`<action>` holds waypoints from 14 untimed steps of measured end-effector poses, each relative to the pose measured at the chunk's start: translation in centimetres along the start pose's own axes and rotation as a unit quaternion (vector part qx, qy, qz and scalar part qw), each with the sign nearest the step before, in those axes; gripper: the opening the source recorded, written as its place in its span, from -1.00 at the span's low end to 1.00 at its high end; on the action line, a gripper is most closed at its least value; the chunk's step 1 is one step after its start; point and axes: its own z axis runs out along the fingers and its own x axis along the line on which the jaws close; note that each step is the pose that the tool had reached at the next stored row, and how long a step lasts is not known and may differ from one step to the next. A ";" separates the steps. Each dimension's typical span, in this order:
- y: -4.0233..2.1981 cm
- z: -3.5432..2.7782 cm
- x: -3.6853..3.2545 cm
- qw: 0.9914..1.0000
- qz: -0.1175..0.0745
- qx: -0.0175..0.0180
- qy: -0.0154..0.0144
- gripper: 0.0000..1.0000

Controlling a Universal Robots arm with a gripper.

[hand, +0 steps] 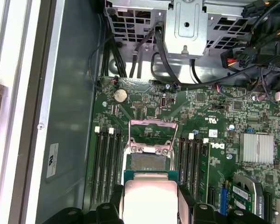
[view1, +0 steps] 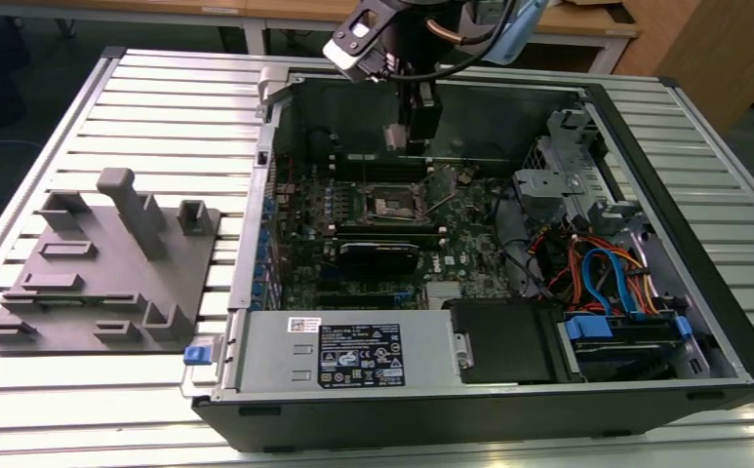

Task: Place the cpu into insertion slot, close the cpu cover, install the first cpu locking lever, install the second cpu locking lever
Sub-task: 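Place the cpu into insertion slot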

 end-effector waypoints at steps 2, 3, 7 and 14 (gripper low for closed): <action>-0.03 0.36 0.03 1.000 0.002 0.000 0.000 0.08; -0.04 0.54 0.05 1.000 0.003 0.000 0.000 0.08; -0.09 1.27 0.08 1.000 0.003 0.000 0.000 0.08; -0.20 2.54 0.06 1.000 0.006 0.000 0.000 0.08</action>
